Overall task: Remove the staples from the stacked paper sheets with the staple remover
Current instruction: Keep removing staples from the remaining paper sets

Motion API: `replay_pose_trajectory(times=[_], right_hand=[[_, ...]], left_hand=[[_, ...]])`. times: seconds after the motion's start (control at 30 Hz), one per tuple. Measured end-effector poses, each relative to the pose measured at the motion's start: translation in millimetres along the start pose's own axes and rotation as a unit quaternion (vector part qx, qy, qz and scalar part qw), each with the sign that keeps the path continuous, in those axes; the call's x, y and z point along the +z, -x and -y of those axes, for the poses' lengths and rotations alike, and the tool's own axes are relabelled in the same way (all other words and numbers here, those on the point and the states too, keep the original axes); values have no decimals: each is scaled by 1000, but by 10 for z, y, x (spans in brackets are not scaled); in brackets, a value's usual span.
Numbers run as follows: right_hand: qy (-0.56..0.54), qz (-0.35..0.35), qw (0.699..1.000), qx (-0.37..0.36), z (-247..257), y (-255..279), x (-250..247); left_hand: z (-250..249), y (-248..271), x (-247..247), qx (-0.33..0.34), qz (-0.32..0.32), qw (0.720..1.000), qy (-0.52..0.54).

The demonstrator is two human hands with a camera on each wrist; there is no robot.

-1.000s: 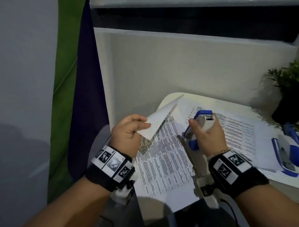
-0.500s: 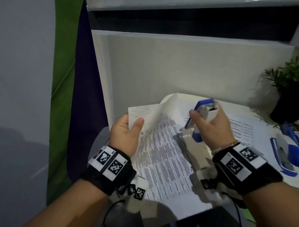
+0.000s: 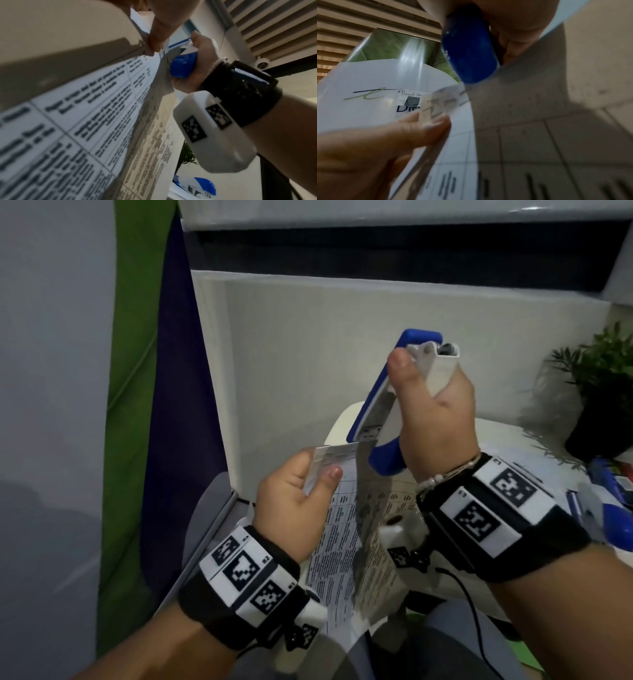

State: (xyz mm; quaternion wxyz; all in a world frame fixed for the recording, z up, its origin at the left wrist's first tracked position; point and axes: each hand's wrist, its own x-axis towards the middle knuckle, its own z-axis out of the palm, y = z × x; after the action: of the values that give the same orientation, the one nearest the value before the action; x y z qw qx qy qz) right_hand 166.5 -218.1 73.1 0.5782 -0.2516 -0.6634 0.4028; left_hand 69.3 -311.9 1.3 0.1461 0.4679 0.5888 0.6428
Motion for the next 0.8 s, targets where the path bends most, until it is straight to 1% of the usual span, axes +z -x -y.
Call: replay_pose_trajectory(times=[0.13,0.27,0.37,0.43,0.53,0.6,0.7,0.77,0.8], right_hand=[[4,-16,1000,-3,-42,12,18],[-6,-13,1000,-5,-49,8,24],[-18,-11,1000,-15,-37,20,24],[-25,2,999,-24,-28,56,52],[-29,11,999,-29,-32,102,100],[-34,15,999,-17,-46,96,97],[-43,16,999,10,-68,68,40],[-61,-15,998,22,-68,49,-33],[-71,-39,996,21,-75,39,-81]], left_hand=[[-34,26,8,13,4,1000,-8],[-67,54,24,18,12,1000,-4],[-66,66,15,1,17,1000,6],[-88,67,3,-7,25,999,-21],[-134,47,15,-45,15,996,-70],[-156,9,-5,-61,22,994,-83],[-112,-72,-98,-66,44,992,-100],[-41,-138,-145,-94,16,990,-103],[5,-180,-167,-115,-16,989,-96]])
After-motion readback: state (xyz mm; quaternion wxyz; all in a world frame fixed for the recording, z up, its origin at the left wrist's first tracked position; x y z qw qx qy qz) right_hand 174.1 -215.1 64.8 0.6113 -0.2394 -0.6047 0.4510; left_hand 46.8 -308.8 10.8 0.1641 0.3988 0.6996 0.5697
